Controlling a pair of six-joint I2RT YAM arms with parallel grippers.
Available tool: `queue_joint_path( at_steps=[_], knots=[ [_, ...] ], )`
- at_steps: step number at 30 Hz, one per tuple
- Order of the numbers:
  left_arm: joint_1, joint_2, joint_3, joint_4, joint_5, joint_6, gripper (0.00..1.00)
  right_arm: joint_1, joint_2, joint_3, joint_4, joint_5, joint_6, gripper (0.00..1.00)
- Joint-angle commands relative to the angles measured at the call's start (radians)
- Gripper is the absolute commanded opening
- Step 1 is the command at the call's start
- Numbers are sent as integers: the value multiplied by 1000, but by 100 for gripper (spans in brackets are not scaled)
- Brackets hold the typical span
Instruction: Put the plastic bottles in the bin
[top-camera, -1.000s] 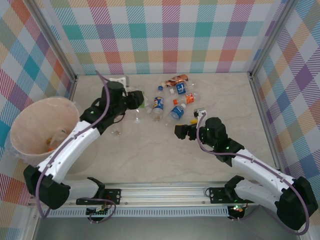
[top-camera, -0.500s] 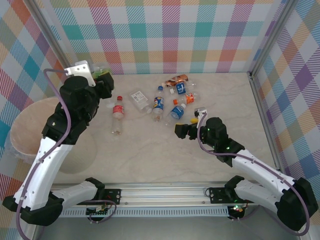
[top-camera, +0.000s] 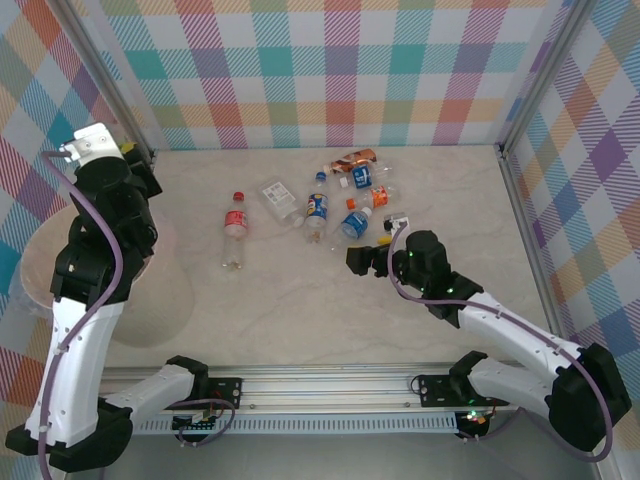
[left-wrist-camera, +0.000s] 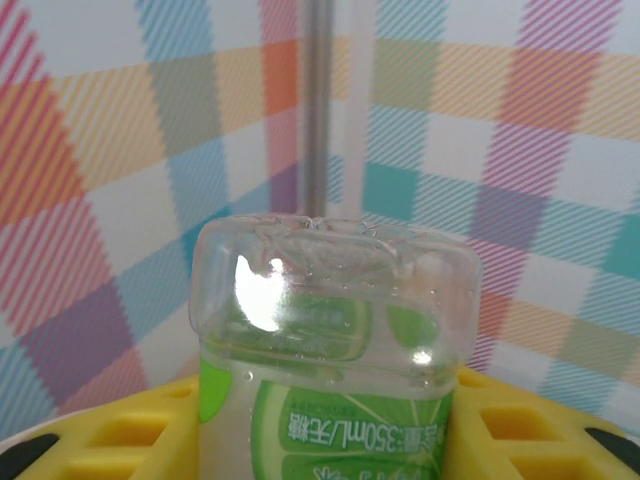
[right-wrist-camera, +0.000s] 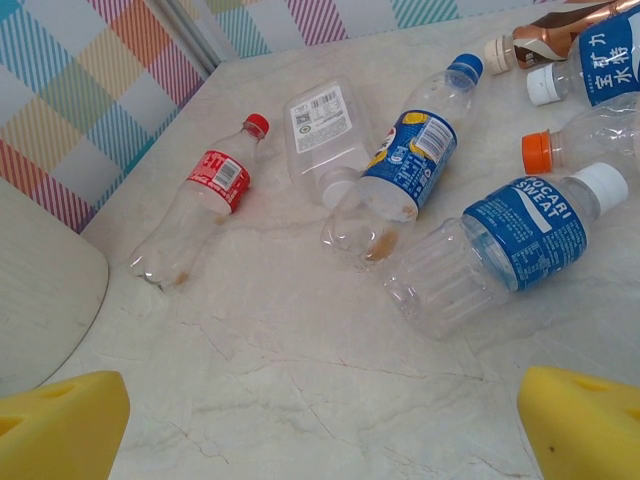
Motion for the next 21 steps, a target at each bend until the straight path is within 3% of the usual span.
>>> queue_joint_path(
  at_steps=[1, 7, 15, 21],
  knots=[
    [77, -2, 13, -94, -35, -38, 47, -2, 4, 35, 39, -11, 0, 100],
    [173, 17, -7, -211, 0, -100, 50, -2, 19, 42, 39, -10, -5, 100],
    [400, 38, -59, -276, 294, -190, 51, -1, 36, 57, 25, -22, -7, 100],
    [452, 60, -82, -310, 437, -268, 55, -1, 27, 54, 13, -10, -8, 100]
  ],
)
